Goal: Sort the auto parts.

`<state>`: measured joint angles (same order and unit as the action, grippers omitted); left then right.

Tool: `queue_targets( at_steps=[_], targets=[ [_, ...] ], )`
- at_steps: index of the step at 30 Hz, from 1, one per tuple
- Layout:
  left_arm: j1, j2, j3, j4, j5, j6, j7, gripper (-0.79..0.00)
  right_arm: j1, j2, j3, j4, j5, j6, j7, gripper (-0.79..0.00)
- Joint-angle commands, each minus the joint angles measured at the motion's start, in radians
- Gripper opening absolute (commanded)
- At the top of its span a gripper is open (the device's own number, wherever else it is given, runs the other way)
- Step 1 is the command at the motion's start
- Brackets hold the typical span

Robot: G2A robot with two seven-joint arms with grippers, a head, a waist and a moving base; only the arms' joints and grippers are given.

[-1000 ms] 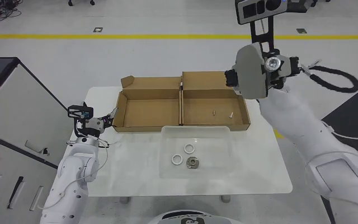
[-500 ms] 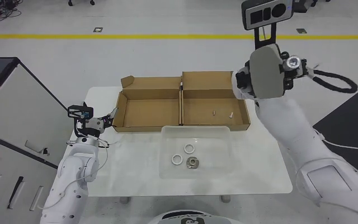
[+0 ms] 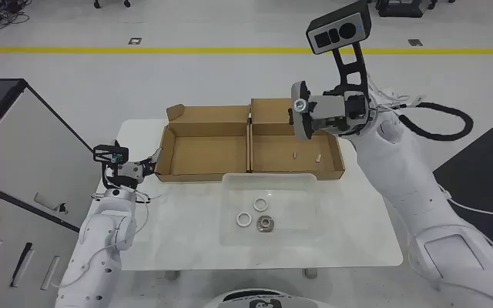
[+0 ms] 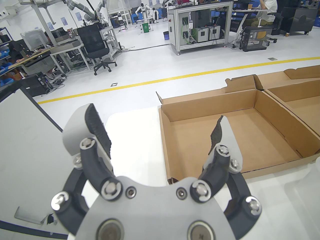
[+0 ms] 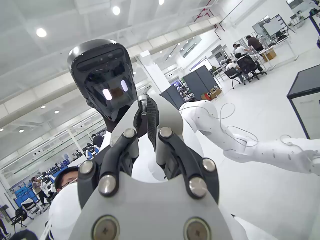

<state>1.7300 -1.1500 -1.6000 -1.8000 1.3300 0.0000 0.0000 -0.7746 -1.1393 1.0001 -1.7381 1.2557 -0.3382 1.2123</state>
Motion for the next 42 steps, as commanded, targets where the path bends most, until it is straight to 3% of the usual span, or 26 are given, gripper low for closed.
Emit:
queue_targets(
  at_steps=[1,12,15,30,42],
  targets=[
    [0.0,0.0,0.0,0.0,0.0,0.0,0.0,0.0,-0.013,-0.004,0.006,-0.006,0.025,-0.002,0.006,-0.785],
    [0.0,0.0,0.0,0.0,0.0,0.0,0.0,0.0,-0.064,-0.046,0.016,-0.015,0.286,-0.041,0.076,-0.785],
    [0.0,0.0,0.0,0.0,0.0,0.0,0.0,0.0,-0.064,-0.054,0.024,-0.006,0.282,-0.037,0.082,-0.785],
    [0.0,0.0,0.0,0.0,0.0,0.0,0.0,0.0,-0.06,-0.05,0.09,-0.007,-0.088,0.068,0.013,-0.785],
    [0.0,0.0,0.0,0.0,0.0,0.0,0.0,0.0,-0.1,-0.076,0.098,-0.026,0.097,0.056,0.046,-0.785]
  ],
)
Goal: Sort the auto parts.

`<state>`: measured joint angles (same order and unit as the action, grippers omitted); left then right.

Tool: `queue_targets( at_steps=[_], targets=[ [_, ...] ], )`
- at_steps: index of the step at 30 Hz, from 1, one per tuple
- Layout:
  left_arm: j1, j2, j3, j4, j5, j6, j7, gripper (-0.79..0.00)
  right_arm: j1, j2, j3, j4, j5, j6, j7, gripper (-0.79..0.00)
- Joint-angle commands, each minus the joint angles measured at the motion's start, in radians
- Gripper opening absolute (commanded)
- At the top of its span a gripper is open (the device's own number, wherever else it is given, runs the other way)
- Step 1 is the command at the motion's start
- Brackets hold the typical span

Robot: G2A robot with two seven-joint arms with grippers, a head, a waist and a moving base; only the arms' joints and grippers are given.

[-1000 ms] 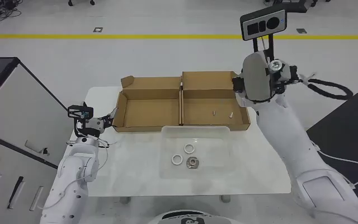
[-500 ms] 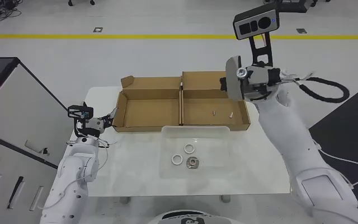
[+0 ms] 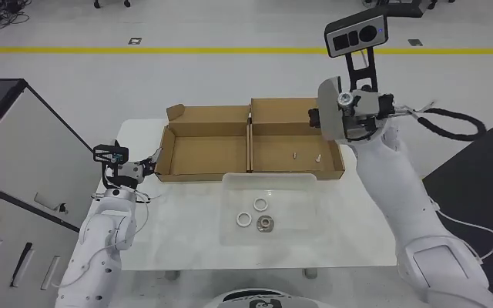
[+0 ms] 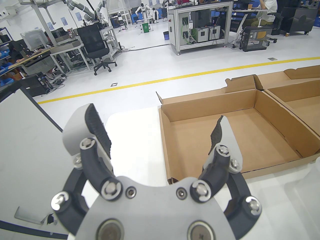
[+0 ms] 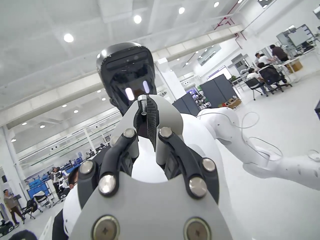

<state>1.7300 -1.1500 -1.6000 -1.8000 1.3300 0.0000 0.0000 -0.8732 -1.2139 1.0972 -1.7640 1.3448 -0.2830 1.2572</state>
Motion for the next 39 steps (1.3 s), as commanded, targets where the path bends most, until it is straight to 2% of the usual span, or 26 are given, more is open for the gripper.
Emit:
queue_targets(
  at_steps=[1,4,36,39],
  targets=[
    [0.0,0.0,0.0,0.0,0.0,0.0,0.0,0.0,-0.006,-0.005,0.001,-0.002,0.033,-0.001,0.004,-0.785],
    [0.0,0.0,0.0,0.0,0.0,0.0,0.0,0.0,-0.011,-0.01,0.003,-0.006,0.069,-0.004,0.014,-0.785],
    [0.0,0.0,0.0,0.0,0.0,0.0,0.0,0.0,-0.011,-0.01,0.003,-0.006,0.069,-0.004,0.014,-0.785],
    [0.0,0.0,0.0,0.0,0.0,0.0,0.0,0.0,-0.031,-0.009,0.015,-0.026,0.028,0.014,-0.023,-0.785]
  ],
)
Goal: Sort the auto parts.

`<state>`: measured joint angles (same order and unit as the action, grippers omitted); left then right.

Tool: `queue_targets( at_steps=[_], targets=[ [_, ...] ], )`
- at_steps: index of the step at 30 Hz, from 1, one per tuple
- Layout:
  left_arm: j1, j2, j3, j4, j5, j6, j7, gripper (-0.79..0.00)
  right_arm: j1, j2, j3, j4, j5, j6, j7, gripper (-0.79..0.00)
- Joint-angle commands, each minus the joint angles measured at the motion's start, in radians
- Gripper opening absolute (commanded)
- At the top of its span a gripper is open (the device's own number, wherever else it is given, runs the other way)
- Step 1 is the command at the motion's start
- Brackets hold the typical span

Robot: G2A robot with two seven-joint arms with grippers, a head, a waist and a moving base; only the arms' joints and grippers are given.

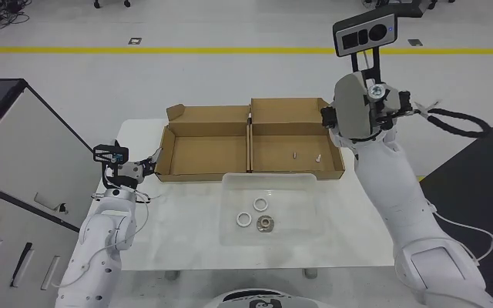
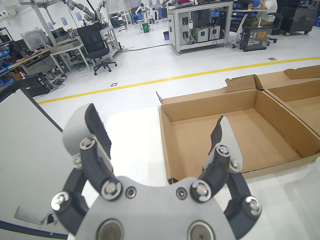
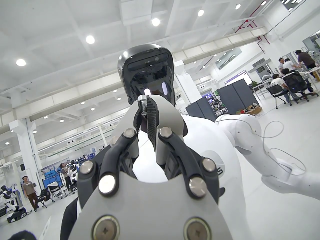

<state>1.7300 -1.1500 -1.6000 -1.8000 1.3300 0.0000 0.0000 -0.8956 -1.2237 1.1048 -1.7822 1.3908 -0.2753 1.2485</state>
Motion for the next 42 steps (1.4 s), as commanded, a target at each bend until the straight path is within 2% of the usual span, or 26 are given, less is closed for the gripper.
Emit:
queue_targets(
  at_steps=[1,6,13,18,22,26,31,42],
  targets=[
    [0.0,0.0,0.0,0.0,0.0,0.0,0.0,0.0,-0.013,0.001,0.013,-0.01,-0.029,0.011,-0.018,-0.785],
    [0.0,0.0,0.0,0.0,0.0,0.0,0.0,0.0,-0.041,0.015,0.087,-0.002,-0.141,0.076,-0.03,-0.785],
    [0.0,0.0,0.0,0.0,0.0,0.0,0.0,0.0,-0.085,0.058,0.277,0.051,-0.379,0.234,-0.029,-0.785],
    [0.0,0.0,0.0,0.0,0.0,0.0,0.0,0.0,-0.062,0.098,0.386,0.075,-0.665,0.382,0.025,-0.785],
    [0.0,0.0,0.0,0.0,0.0,0.0,0.0,0.0,0.006,0.128,0.422,0.113,-0.896,0.461,0.092,-0.785],
    [0.0,0.0,0.0,0.0,0.0,0.0,0.0,0.0,0.096,0.151,0.396,0.155,-1.135,0.48,0.149,-0.785],
    [0.0,0.0,0.0,0.0,0.0,0.0,0.0,0.0,0.206,0.167,0.283,0.204,-1.437,0.439,0.188,-0.785],
    [0.0,0.0,0.0,0.0,0.0,0.0,0.0,0.0,0.354,0.151,-0.007,0.4,-1.802,0.335,0.148,-0.785]
  ],
)
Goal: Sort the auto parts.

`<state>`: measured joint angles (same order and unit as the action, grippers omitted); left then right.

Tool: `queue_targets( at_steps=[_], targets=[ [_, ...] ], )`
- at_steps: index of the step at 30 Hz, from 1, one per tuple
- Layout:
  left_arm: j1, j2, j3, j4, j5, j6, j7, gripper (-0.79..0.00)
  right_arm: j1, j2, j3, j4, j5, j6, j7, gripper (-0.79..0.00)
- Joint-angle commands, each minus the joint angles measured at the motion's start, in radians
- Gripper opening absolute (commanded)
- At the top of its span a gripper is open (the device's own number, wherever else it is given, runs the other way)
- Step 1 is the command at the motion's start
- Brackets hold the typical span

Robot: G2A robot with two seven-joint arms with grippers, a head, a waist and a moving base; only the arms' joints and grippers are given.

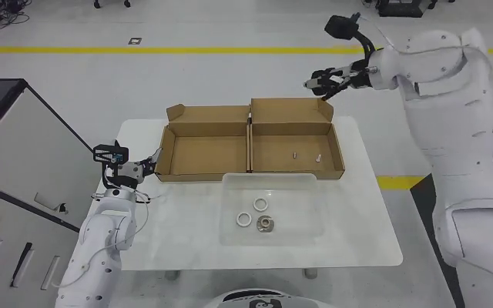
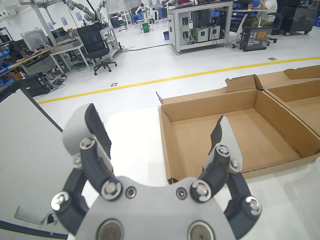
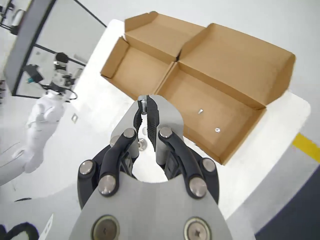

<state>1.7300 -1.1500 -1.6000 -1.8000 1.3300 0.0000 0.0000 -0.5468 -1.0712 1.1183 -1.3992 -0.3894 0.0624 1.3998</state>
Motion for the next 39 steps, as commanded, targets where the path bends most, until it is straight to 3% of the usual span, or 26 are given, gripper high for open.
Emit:
queue_targets(
  at_steps=[1,14,39],
  targets=[
    [0.0,0.0,0.0,0.0,0.0,0.0,0.0,0.0,0.013,-0.005,-0.043,0.034,-0.046,-0.007,-0.008,-0.785],
    [0.0,0.0,0.0,0.0,0.0,0.0,0.0,0.0,0.047,-0.051,-0.27,0.242,-0.227,-0.042,-0.052,-0.785],
    [0.0,0.0,0.0,0.0,0.0,0.0,0.0,0.0,-0.012,-0.148,-0.481,0.46,-0.319,0.047,-0.144,-0.785]
  ],
)
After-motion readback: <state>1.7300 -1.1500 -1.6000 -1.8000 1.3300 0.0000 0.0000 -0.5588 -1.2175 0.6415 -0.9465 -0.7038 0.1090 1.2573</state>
